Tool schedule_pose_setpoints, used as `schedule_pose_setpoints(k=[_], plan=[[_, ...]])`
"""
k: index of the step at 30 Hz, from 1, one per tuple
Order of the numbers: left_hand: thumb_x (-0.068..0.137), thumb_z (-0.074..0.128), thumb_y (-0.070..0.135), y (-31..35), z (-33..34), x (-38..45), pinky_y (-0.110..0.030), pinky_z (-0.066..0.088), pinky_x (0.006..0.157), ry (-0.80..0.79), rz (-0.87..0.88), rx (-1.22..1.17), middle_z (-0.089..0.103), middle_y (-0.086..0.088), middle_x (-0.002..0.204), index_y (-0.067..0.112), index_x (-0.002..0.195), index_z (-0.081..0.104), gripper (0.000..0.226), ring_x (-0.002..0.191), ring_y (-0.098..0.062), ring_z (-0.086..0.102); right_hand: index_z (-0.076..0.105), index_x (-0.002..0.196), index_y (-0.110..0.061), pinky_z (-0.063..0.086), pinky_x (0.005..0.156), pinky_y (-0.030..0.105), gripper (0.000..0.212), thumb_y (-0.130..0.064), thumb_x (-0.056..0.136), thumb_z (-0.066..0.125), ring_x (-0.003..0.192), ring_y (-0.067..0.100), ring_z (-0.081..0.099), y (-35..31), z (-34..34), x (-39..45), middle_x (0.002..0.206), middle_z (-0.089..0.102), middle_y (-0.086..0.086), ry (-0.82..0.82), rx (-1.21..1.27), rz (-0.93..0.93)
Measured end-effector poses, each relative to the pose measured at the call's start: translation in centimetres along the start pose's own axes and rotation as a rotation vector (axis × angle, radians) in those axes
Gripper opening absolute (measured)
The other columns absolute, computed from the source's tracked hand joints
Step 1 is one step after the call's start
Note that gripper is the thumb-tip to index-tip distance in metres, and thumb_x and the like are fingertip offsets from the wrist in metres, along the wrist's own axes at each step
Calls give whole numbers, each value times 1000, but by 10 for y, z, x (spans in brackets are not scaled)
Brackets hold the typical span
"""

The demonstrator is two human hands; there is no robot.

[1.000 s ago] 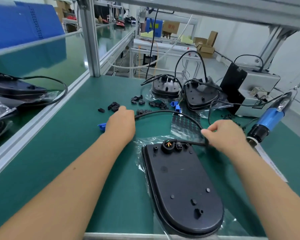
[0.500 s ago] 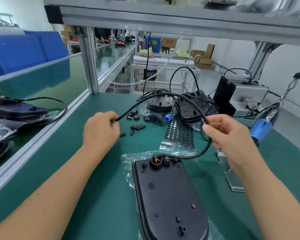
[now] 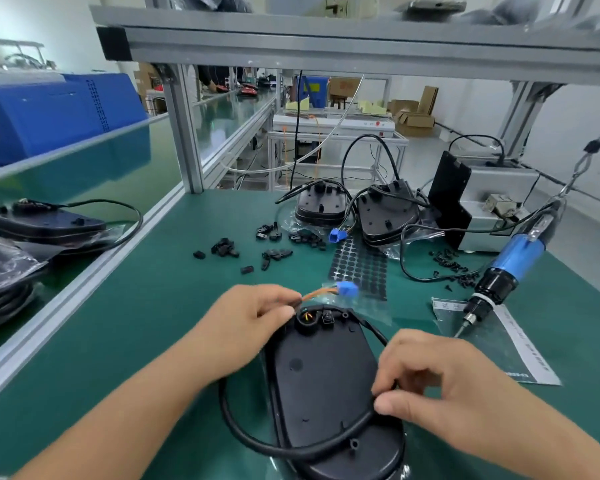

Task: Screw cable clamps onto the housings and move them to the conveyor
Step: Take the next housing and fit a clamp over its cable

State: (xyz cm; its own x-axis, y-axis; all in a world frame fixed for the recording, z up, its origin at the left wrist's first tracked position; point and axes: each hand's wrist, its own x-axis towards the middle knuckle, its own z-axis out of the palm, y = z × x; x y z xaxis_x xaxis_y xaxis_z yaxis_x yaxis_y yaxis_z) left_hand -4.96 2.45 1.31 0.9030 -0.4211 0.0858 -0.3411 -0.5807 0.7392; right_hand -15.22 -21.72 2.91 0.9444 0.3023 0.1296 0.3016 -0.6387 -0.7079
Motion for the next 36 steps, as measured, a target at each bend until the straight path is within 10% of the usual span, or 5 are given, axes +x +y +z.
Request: schedule_pose_setpoints(k=[8, 14, 17, 24, 36], plan=[[57, 4, 94, 6, 19, -50, -28, 41, 88, -37, -163, 315, 37, 14, 93, 68, 137, 2, 84, 100, -16, 48, 61, 89, -40, 49, 62, 16, 30, -45, 66, 80, 67, 5, 59, 3, 7, -2, 88, 59, -8, 109, 63, 365], [54, 23, 98, 13, 18, -54, -36, 38, 107, -15, -328, 16, 49, 7, 135, 48, 145, 24, 103, 127, -17, 47, 61, 103, -35, 60, 69, 38, 49, -49, 59, 76, 67, 25, 67, 0, 14, 8, 71, 61, 4, -50, 393, 453], [64, 62, 76, 9, 14, -54, -35, 51, 93, 196, -302, -388, 66, 15, 105, 62, 100, 57, 39, 101, -7, 62, 58, 108, -34, 59, 68, 36, 34, -33, 78, 75, 58, 19, 65, -2, 24, 24, 62, 57, -5, 14, 339, 386], [72, 82, 20, -19, -19, -59, -50, 49, 96, 368, -151, -1018, 69, -9, 119, 35, 123, 60, 58, 109, -31, 66, 57, 113, -39, 56, 70, 34, 29, -34, 86, 66, 63, 26, 66, -34, 49, 92, 82, 67, 8, 129, 422, 107], [95, 57, 13, -72, -183, -65, -40, 59, 72, 929, -236, -672, 74, -5, 101, 22, 112, 61, 19, 83, -22, 73, 65, 94, -20, 47, 47, 21, 5, -23, 93, 60, 57, 5, 62, -40, 134, 199, 73, 70, 0, 178, 713, 133]])
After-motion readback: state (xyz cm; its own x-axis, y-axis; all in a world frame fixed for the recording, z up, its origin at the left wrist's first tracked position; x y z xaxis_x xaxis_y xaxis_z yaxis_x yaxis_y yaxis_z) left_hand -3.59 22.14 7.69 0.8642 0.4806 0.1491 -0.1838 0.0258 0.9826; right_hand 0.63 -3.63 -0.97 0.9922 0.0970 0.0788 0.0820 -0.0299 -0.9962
